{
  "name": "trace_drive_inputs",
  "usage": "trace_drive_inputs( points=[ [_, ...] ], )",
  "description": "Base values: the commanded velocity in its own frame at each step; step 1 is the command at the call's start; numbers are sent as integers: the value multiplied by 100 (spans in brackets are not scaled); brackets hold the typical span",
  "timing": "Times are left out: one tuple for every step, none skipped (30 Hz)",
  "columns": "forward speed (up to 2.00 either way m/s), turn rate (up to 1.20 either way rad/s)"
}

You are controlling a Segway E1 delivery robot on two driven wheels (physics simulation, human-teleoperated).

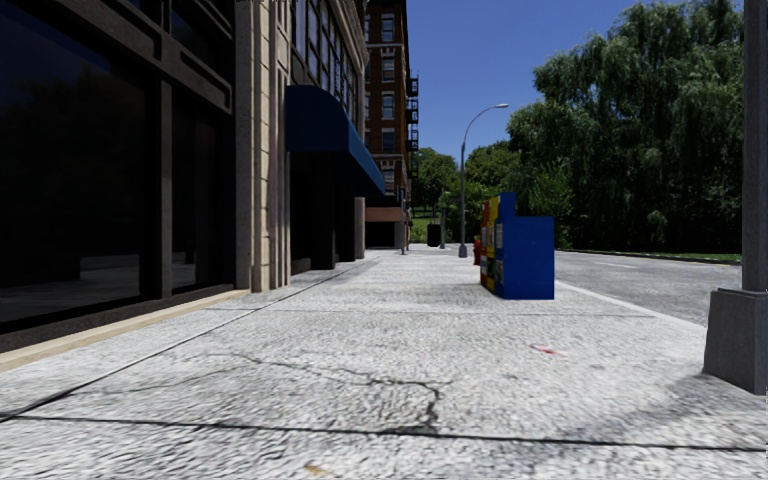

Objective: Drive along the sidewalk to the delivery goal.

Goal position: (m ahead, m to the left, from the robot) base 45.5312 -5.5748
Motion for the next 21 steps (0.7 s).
trace_drive_inputs(
  points=[
    [200, 0],
    [200, 0],
    [200, 0],
    [200, 0],
    [200, 0],
    [200, 0],
    [200, 0],
    [200, 0],
    [200, 0],
    [200, 0],
    [200, 0],
    [200, 0],
    [200, 0],
    [200, 0],
    [200, 0],
    [200, 0],
    [200, 0],
    [200, 0],
    [200, 0],
    [200, 0],
    [200, 0]
  ],
)
